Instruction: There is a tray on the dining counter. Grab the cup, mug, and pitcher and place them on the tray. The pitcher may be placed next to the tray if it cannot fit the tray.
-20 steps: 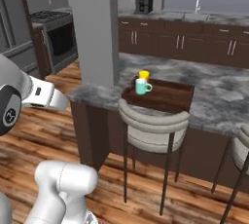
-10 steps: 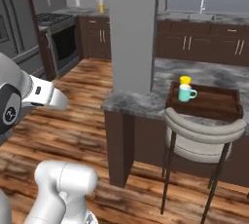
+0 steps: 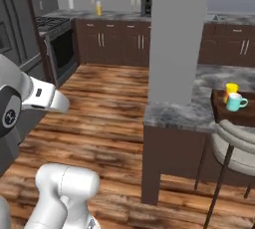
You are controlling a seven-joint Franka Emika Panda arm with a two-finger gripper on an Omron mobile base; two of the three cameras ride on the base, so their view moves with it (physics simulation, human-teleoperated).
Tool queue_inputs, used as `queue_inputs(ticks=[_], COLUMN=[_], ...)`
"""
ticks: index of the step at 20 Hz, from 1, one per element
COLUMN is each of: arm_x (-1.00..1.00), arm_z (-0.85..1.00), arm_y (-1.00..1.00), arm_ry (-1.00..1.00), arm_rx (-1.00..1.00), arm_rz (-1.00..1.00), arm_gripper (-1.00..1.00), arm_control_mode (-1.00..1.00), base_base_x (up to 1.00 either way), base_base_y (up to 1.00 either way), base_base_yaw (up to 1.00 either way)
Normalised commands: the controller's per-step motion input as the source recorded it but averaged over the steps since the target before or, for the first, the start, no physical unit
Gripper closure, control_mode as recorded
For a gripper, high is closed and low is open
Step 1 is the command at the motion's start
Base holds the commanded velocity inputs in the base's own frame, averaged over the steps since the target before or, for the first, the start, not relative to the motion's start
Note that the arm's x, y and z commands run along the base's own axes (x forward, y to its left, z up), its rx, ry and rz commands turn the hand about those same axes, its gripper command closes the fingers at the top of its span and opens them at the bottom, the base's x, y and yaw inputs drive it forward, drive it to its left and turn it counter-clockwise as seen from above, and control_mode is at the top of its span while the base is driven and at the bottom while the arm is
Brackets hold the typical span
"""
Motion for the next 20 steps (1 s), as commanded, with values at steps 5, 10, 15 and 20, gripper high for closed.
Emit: queue_inputs(ticks=[5, 10, 15, 20], arm_x=[0.0, 0.0, 0.0, 0.0], arm_z=[0.0, 0.0, 0.0, 0.0], arm_y=[0.0, 0.0, 0.0, 0.0], arm_ry=[0.0, 0.0, 0.0, 0.0], arm_rx=[0.0, 0.0, 0.0, 0.0], arm_rz=[0.0, 0.0, 0.0, 0.0], arm_gripper=[-1.0, -1.0, -1.0, -1.0], arm_control_mode=[1.0, 1.0, 1.0, 1.0], base_base_x=[0.75, 0.84, 1.0, 1.0], base_base_y=[1.0, 0.97, 0.43, 0.03], base_base_yaw=[-0.22, -0.16, -0.11, -0.02])
